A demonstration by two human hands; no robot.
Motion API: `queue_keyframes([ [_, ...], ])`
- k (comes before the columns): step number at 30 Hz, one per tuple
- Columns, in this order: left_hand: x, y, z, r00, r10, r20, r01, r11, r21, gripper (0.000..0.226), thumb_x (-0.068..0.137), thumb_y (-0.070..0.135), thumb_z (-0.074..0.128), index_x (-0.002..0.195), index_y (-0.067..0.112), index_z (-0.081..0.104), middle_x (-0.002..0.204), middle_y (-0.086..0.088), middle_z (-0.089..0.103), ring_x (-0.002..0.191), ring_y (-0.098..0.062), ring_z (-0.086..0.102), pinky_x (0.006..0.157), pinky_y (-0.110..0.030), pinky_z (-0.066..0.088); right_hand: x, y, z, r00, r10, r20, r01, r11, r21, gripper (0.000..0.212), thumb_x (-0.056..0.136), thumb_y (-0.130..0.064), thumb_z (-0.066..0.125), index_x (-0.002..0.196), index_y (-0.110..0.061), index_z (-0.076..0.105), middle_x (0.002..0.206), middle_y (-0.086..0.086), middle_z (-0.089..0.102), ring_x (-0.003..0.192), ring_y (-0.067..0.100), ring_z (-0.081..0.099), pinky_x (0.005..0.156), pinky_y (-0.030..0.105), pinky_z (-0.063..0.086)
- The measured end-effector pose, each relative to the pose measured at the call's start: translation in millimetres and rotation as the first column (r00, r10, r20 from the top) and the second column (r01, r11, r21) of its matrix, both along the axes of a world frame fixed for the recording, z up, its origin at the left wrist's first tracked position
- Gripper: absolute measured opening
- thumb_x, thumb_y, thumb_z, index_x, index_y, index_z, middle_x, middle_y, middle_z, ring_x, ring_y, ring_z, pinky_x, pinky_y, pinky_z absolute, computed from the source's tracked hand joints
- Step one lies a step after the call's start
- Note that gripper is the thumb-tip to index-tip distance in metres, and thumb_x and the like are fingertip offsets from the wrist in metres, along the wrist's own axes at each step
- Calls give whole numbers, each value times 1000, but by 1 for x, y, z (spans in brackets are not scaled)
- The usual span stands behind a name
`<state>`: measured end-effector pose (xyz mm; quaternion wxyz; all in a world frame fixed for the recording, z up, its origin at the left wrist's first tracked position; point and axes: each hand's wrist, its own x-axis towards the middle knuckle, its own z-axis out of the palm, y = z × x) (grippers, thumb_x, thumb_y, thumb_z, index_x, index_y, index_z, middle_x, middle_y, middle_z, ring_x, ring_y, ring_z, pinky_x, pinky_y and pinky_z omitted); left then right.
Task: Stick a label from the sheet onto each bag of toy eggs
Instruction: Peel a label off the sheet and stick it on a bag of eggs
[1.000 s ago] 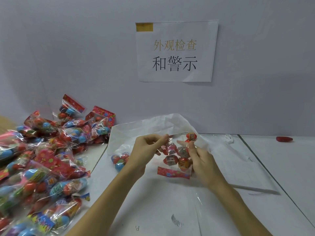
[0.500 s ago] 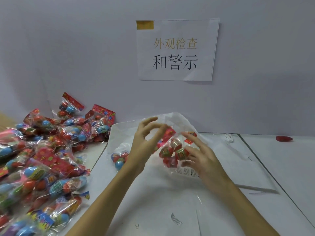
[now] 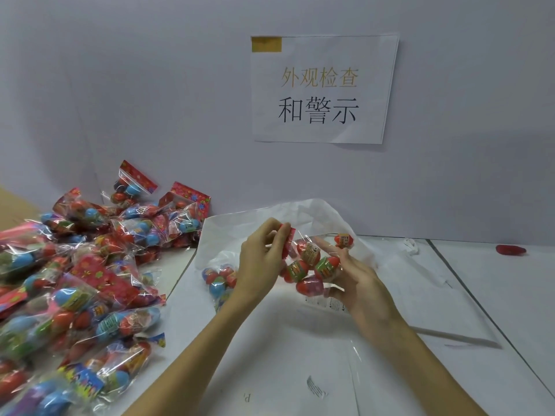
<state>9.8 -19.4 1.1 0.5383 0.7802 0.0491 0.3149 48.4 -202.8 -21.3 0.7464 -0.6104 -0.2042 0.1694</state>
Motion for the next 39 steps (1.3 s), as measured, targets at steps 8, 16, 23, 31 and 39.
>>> queue_keyframes([
  [8, 2, 5, -3, 956, -177, -235, 151, 981, -124, 63, 76, 84, 54, 106, 29, 65, 94, 6, 76, 81, -13, 75, 74, -33, 63, 2, -3, 4, 957, -118, -265, 194, 939, 284, 42, 110, -30, 43, 138, -7, 62, 126, 22, 72, 117, 39, 70, 102, 52, 56],
  [16, -2, 3, 2, 925, -370, -86, 326, 889, -322, 61, 90, 18, 82, 139, 35, 52, 106, -5, 77, 96, -23, 75, 85, -33, 62, 5, -13, 9, 994, -24, -109, 37, 992, 118, 42, 103, -18, 62, 145, -18, 57, 130, 13, 72, 122, 28, 69, 109, 48, 49],
  [23, -8, 0, 1, 909, -347, -231, 387, 908, 162, 41, 77, 29, 93, 115, 24, 77, 101, 8, 78, 94, -10, 72, 87, -33, 59, 2, -12, 9, 986, -157, 60, 157, 988, 13, 38, 84, -42, 81, 116, -21, 79, 111, 12, 78, 107, 28, 75, 100, 49, 57],
  [31, -9, -7, 3, 849, -500, -172, 393, 814, -429, 22, 97, 24, 72, 114, 12, 81, 110, -14, 78, 98, -20, 71, 92, -28, 58, 4, -18, 15, 962, -239, -130, 254, 960, 116, 41, 75, -41, 84, 106, -15, 83, 109, 11, 80, 104, 22, 76, 91, 34, 55],
  [39, -9, -13, 1, 937, -336, -100, 213, 772, -598, 18, 97, 21, 72, 111, 14, 81, 104, -9, 81, 96, -20, 76, 79, -24, 61, 3, -15, 6, 777, -546, 313, 592, 803, -68, 28, 86, -34, 83, 113, -28, 78, 108, -4, 76, 97, 14, 73, 79, 24, 58],
])
